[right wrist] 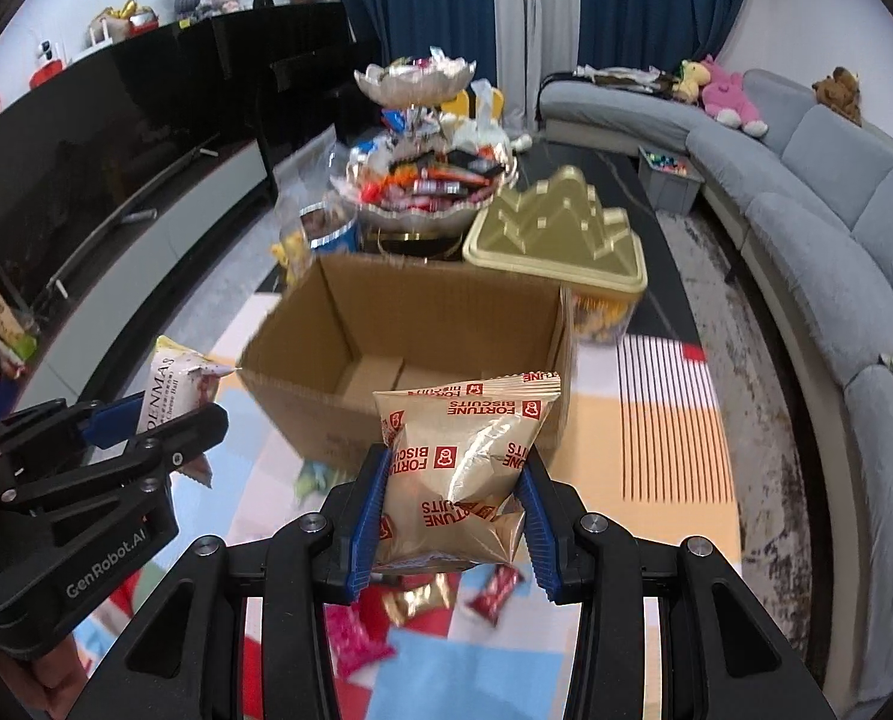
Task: Organize snacks
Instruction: 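Lift both held packets and carry them over the open cardboard box, then open both tools to drop the packets into the box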
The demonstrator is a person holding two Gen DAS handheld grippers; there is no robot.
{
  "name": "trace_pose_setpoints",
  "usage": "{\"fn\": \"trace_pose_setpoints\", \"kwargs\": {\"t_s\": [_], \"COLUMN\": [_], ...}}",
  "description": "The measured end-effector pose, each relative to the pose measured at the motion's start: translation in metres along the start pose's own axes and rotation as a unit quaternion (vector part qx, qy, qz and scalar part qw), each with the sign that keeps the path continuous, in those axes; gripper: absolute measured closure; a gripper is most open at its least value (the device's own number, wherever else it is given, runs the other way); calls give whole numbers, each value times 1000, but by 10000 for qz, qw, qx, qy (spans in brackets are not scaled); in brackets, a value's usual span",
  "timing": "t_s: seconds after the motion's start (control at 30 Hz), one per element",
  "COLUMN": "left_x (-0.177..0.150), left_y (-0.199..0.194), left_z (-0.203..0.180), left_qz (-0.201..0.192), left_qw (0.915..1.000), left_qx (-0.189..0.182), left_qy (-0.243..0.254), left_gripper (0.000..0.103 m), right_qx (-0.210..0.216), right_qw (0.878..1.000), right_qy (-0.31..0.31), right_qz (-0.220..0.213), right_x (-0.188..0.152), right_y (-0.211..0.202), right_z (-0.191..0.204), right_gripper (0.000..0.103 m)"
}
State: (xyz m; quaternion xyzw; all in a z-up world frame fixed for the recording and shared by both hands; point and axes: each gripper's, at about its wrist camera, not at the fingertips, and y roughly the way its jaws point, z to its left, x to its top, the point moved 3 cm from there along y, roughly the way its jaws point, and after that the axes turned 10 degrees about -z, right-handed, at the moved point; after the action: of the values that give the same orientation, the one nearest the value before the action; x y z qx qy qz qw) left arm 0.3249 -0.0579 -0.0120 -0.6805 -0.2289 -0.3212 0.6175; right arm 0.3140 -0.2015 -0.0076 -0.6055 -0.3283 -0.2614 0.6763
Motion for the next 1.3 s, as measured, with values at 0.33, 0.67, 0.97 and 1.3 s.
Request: {"fn": "trace_pose_setpoints", "kwargs": {"t_s": [0.33, 0.67, 0.97, 1.3], "left_x": [40, 66, 63, 62], "left_y": [28, 66, 82, 79], "left_z": [-2, 5, 8, 13], "left_qz": [-134, -80, 14, 4], "left_qw": [9997, 9996, 9996, 9997], "left_qx": [-96, -138, -153, 24], "left_qy": [185, 238, 227, 247], "left_gripper": [70, 70, 67, 36], "right_qx": [-23, 1, -43, -189], "right_qw": [9999, 9999, 9998, 9995], "right_qy": [-6, -47, -84, -25], "right_qz": [-164, -139, -162, -265], "right_x": [40, 63, 66, 68], "right_y": [27, 58, 69, 67], "right_z": [-8, -8, -13, -20], "right_gripper": [60, 60, 58, 33]}}
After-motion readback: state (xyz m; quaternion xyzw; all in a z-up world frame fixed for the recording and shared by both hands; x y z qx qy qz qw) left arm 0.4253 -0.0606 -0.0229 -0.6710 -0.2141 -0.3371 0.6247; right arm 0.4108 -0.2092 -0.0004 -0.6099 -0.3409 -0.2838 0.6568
